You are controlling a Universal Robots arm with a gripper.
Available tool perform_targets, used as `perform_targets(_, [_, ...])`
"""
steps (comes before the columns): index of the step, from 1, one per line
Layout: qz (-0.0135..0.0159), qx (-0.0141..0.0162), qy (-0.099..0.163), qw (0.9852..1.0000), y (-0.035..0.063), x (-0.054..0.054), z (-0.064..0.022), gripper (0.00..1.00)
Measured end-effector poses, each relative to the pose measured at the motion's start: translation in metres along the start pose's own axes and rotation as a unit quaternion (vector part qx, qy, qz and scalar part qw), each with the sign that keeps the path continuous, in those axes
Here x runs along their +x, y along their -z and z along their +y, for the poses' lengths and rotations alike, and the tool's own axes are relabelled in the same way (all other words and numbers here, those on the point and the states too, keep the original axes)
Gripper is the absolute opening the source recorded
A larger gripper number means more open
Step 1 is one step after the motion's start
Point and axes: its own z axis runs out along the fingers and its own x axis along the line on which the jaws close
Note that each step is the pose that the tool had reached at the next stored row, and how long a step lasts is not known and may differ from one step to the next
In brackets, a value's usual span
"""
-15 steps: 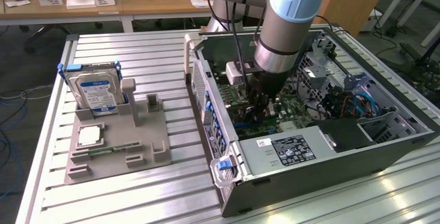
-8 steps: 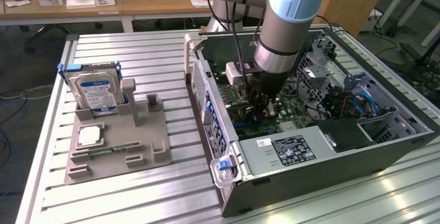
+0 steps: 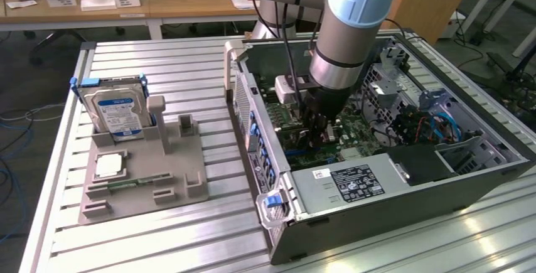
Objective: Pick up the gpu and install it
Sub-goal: 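Insert the gpu into the slot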
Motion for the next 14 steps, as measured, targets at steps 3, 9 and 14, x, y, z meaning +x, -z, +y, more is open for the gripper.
perform_targets(3, [0.0001, 0.0000, 0.000, 1.0000, 0.0001, 0.0000, 0.0000, 0.28])
perform_targets(9, [0.0000, -0.0001, 0.000, 1.0000, -0.0016, -0.0002, 0.0000, 0.28])
perform_targets(14, [0.0001, -0.0008, 0.000, 1.0000, -0.0046, 0.0000, 0.0000, 0.28])
